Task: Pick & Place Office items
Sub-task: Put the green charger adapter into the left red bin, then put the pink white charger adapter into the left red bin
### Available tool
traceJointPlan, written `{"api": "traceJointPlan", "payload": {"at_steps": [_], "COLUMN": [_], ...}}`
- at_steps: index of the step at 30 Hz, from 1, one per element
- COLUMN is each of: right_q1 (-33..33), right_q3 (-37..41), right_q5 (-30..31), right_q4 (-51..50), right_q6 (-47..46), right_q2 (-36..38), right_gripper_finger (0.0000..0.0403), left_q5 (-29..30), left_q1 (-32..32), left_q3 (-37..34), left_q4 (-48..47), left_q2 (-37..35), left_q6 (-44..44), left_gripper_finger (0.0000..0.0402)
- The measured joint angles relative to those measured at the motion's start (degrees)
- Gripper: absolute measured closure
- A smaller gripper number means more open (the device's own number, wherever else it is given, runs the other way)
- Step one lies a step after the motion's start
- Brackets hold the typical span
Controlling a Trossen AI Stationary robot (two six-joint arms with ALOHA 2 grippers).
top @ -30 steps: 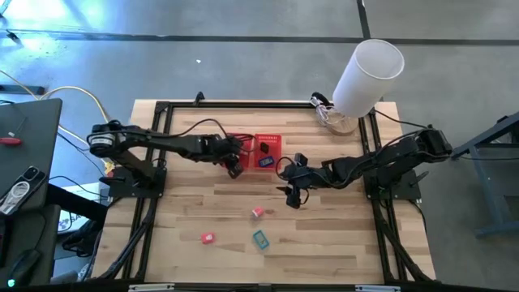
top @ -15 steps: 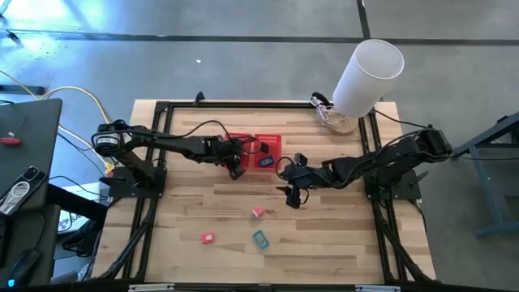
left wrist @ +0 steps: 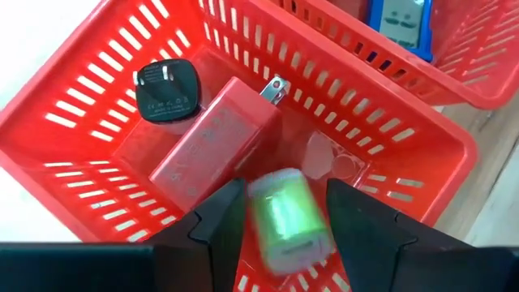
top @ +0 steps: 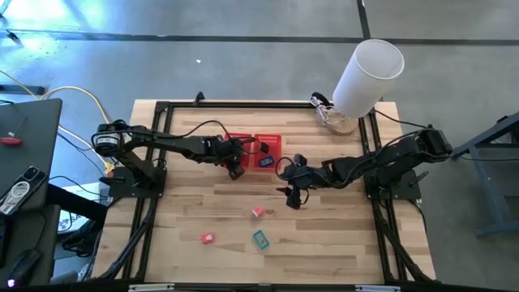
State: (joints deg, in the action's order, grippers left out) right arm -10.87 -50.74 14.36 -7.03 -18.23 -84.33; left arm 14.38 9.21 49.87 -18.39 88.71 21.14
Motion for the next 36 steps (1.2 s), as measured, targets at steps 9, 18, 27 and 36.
{"api": "traceJointPlan", "payload": {"at_steps": [9,18,27,36], "right_q1": [0.0,0.0,0.0,0.0], "right_q3": [0.0,0.0,0.0,0.0], "right_q5": [-1.3,-1.3,-1.9,-3.0], "right_q4": [0.0,0.0,0.0,0.3], "right_q6": [-0.1,0.1,0.1,1.4], "right_q2": [0.0,0.0,0.0,0.0], "right_gripper_finger": [0.0184,0.0184,0.0184,0.0184], "left_q5": [0.7,0.8,4.4,14.1], "left_q1": [-0.3,-0.4,-5.0,-15.5], "left_q3": [0.0,0.0,0.0,0.0], "left_q4": [0.0,0.0,-0.5,-0.5], "left_q2": [0.0,-3.8,-10.9,-14.9], "left_q6": [-0.8,-3.8,-7.8,-13.0], "left_gripper_finger": [0.0237,0.0237,0.0237,0.0237]}}
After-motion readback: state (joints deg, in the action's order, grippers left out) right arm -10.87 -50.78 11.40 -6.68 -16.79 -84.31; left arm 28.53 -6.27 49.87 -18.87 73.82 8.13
